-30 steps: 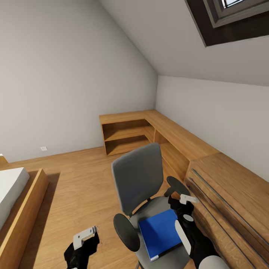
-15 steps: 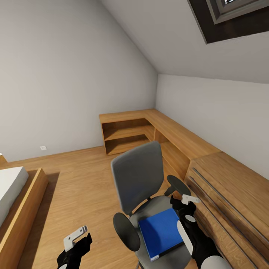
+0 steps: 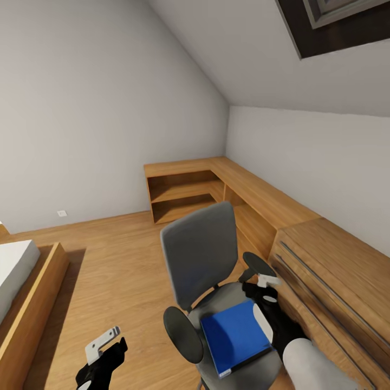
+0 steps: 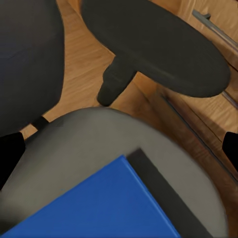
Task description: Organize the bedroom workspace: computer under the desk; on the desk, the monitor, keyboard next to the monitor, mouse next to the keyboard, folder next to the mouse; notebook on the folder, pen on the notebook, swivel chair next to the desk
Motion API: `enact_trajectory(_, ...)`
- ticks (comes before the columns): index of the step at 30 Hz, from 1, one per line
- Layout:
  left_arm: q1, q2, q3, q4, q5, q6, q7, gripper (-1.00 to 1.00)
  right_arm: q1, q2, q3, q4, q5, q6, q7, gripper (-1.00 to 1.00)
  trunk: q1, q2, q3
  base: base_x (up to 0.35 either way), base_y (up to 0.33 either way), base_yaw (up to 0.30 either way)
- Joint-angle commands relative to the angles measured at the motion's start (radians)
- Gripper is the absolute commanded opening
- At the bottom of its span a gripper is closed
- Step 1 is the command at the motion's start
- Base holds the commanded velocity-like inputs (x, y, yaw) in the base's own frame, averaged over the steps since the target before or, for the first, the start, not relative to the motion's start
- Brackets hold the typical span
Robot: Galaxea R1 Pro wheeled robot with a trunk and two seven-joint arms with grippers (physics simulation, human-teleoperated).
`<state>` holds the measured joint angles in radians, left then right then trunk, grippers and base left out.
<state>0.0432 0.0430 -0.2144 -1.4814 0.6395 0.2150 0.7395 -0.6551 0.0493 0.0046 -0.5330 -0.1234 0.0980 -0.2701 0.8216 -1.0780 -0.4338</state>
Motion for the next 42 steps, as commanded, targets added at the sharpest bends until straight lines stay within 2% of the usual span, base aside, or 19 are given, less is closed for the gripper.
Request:
enact_trajectory(1, 0.000, 0.001, 0.000, -0.002, 0.003, 0.004, 0.006, 1.00, -0.029, -0.001, 0.000, 0.038, -0.009, 0.005, -0.002, 1.00, 0.004, -0.008, -0.004, 0.000, 0.000, 0.000)
enact_trajectory(4, 0.000, 0.000, 0.002, -0.002, 0.004, 0.004, 0.006, 1.00, -0.135, -0.011, 0.000, 0.190, -0.012, -0.008, 0.004, 1.00, 0.016, -0.029, -0.014, 0.000, 0.000, 0.000)
enact_trajectory(9, 0.000, 0.000, 0.003, -0.002, 0.005, 0.004, 0.006, 1.00, -0.218, -0.022, -0.002, 0.295, -0.017, -0.033, 0.018, 1.00, 0.035, -0.064, -0.029, 0.000, 0.000, 0.000)
enact_trajectory(13, 0.001, 0.000, 0.003, 0.004, 0.006, 0.013, 0.006, 1.00, -0.238, -0.037, -0.006, 0.326, -0.021, -0.041, 0.030, 1.00, 0.050, -0.092, -0.042, 0.000, 0.000, 0.000)
enact_trajectory(19, -0.008, 0.000, 0.009, 0.105, 0.011, 0.094, 0.009, 1.00, -0.247, -0.061, -0.019, 0.342, -0.032, -0.049, 0.054, 1.00, 0.073, -0.134, -0.061, 0.000, 0.000, 0.000)
enact_trajectory(20, -0.057, 0.000, 0.024, 0.166, 0.033, 0.127, 0.005, 1.00, -0.247, -0.063, -0.021, 0.344, -0.034, -0.050, 0.056, 1.00, 0.077, -0.141, -0.064, 0.000, 0.000, 0.000)
enact_trajectory(21, -0.073, 0.000, 0.029, 0.180, 0.044, 0.134, 0.002, 1.00, -0.247, -0.063, -0.021, 0.344, -0.034, -0.050, 0.057, 1.00, 0.081, -0.148, -0.067, 0.000, 0.000, 0.000)
enact_trajectory(25, -0.173, 0.001, 0.048, 0.258, 0.149, 0.198, -0.014, 1.00, -0.248, -0.063, -0.021, 0.345, -0.034, -0.049, 0.057, 1.00, 0.096, -0.176, -0.079, 0.000, 0.000, 0.000)
enact_trajectory(26, -0.212, 0.002, 0.051, 0.280, 0.186, 0.240, -0.017, 1.00, -0.248, -0.063, -0.022, 0.346, -0.034, -0.049, 0.057, 1.00, 0.100, -0.183, -0.083, 0.000, 0.000, 0.000)
enact_trajectory(27, -0.233, 0.002, 0.052, 0.291, 0.203, 0.264, -0.017, 1.00, -0.248, -0.063, -0.022, 0.346, -0.035, -0.049, 0.057, 1.00, 0.104, -0.190, -0.086, 0.000, 0.000, 0.000)
enact_trajectory(28, -0.317, 0.004, 0.059, 0.331, 0.261, 0.366, -0.020, 1.00, -0.248, -0.064, -0.022, 0.346, -0.034, -0.049, 0.057, 1.00, 0.108, -0.197, -0.089, 0.000, 0.000, 0.000)
enact_trajectory(32, -0.382, 0.002, 0.079, 0.354, 0.321, 0.438, -0.020, 1.00, -0.248, -0.064, -0.021, 0.349, -0.033, -0.049, 0.057, 1.00, 0.123, -0.225, -0.101, 0.000, 0.000, 0.000)
enact_trajectory(37, -0.404, -0.002, 0.082, 0.363, 0.349, 0.460, -0.020, 1.00, -0.248, -0.065, -0.021, 0.363, -0.034, -0.049, 0.057, 1.00, 0.142, -0.260, -0.117, 0.000, 0.000, 0.000)
enact_trajectory(38, -0.409, -0.004, 0.073, 0.365, 0.353, 0.463, -0.018, 1.00, -0.248, -0.065, -0.021, 0.371, -0.034, -0.049, 0.057, 1.00, 0.146, -0.267, -0.120, 0.000, 0.000, 0.000)
enact_trajectory(42, -0.412, -0.002, 0.059, 0.365, 0.351, 0.465, -0.017, 1.00, -0.247, -0.064, -0.021, 0.377, -0.034, -0.050, 0.058, 1.00, 0.161, -0.295, -0.133, 0.000, 0.000, 0.000)
